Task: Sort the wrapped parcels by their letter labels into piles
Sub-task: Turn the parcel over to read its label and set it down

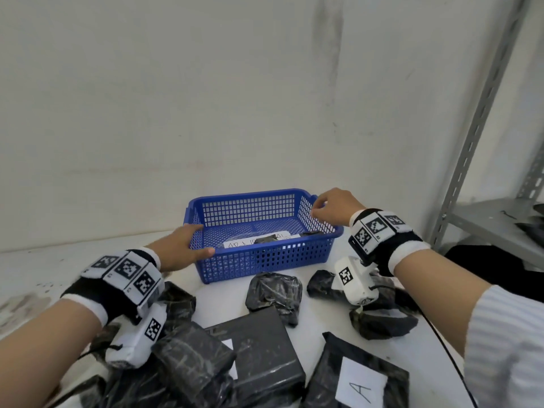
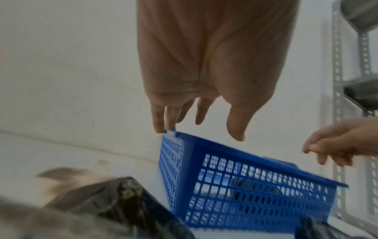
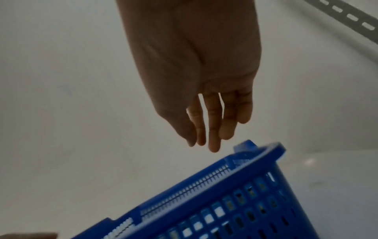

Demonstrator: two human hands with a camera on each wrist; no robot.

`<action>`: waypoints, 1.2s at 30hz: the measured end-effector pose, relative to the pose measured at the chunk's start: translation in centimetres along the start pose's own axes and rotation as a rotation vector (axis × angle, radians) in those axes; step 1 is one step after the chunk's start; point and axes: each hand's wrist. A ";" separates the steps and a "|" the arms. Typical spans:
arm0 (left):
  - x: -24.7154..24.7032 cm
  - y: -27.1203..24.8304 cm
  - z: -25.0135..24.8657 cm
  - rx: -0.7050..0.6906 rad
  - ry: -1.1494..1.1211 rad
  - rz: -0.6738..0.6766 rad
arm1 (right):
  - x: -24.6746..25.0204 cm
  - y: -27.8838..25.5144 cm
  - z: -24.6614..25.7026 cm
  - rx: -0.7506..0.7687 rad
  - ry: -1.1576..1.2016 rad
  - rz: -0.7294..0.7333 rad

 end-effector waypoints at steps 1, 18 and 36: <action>0.8 -0.1 0.1 0.005 -0.056 -0.059 | 0.4 -1.0 0.5 0.014 0.065 -0.018; 5.9 -11.4 4.9 0.102 -0.373 -0.375 | -3.0 -18.7 12.9 0.516 0.105 0.677; 6.8 -14.7 -1.9 -0.140 -1.044 -0.297 | 0.7 -14.5 16.4 0.787 0.450 -0.073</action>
Point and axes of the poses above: each hand's wrist, its own y-axis towards the middle knuckle, its own x-axis out of the back of the hand, z = x × y, and after that the axes turned 10 degrees about -z, right-handed
